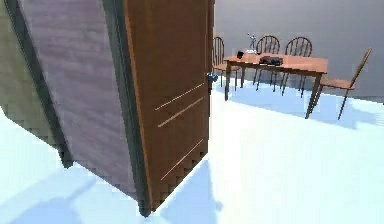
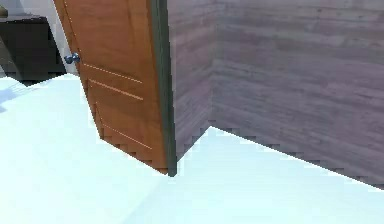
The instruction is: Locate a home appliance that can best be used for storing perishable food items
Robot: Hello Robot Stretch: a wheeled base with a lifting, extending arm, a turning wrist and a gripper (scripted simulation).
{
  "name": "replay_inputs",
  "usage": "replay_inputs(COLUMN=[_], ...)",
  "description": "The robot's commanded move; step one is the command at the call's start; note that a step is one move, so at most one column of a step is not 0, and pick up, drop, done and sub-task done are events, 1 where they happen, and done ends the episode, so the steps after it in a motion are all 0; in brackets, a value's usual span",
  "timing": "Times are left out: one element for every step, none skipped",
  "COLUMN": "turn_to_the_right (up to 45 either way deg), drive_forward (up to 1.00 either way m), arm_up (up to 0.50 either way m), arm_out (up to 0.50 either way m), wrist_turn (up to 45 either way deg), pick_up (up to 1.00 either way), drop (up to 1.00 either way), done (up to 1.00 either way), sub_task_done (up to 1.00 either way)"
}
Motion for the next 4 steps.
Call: replay_inputs(turn_to_the_right=[0.0,-45.0,-21.0,0.0], drive_forward=[0.35,0.00,0.00,1.00], arm_up=[0.00,0.00,0.00,0.00], arm_out=[0.00,0.00,0.00,0.00], wrist_turn=[0.0,0.0,0.0,0.0], pick_up=[0.00,0.00,0.00,0.00], drop=[0.00,0.00,0.00,0.00], done=[0.00,0.00,0.00,0.00], sub_task_done=[0.00,0.00,0.00,0.00])
